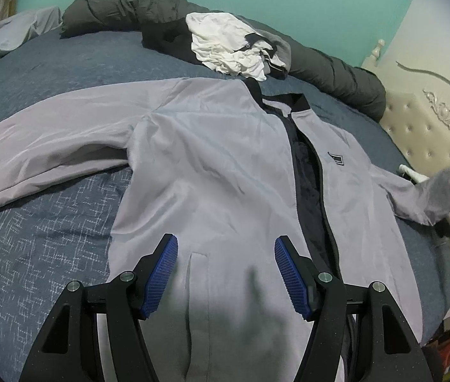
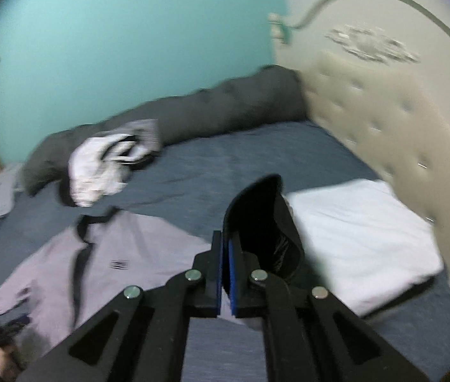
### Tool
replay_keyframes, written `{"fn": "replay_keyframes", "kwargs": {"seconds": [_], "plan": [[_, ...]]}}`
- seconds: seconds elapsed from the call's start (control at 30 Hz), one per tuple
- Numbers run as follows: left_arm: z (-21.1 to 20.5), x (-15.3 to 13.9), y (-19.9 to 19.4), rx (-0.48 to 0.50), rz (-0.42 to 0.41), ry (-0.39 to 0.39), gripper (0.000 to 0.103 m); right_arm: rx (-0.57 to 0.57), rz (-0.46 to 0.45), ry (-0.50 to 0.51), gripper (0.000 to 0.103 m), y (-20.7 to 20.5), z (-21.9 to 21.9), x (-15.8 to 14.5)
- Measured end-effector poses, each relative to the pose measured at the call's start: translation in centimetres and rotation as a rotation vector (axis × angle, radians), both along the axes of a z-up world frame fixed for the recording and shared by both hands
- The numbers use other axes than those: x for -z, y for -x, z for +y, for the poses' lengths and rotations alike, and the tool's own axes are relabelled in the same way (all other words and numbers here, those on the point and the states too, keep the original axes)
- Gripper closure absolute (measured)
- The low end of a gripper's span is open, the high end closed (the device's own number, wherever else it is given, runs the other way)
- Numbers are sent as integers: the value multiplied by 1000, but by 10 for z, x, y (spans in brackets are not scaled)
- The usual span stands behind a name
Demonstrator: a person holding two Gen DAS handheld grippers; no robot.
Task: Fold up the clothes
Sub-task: 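Lift the sleeve across the jacket body and open the right tool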
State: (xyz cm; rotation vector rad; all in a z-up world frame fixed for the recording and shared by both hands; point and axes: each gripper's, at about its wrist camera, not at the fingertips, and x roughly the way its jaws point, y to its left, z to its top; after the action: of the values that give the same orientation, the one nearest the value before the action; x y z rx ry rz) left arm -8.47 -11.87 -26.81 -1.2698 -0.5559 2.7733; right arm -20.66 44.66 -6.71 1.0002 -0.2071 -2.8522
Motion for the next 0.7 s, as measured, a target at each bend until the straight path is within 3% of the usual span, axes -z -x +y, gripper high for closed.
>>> {"fn": "replay_keyframes", "kwargs": {"seconds": [0.4, 0.53, 0.7], "plan": [[-17, -16, -29, -5, 28, -34, 36, -383, 48, 98, 100, -1, -211, -40], [-24, -24, -38, -17, 45, -36, 36, -517, 12, 125, 100, -14, -282, -28], [-39, -30, -50, -47, 60, -54, 36, -643, -62, 165, 100, -32, -355, 12]]}}
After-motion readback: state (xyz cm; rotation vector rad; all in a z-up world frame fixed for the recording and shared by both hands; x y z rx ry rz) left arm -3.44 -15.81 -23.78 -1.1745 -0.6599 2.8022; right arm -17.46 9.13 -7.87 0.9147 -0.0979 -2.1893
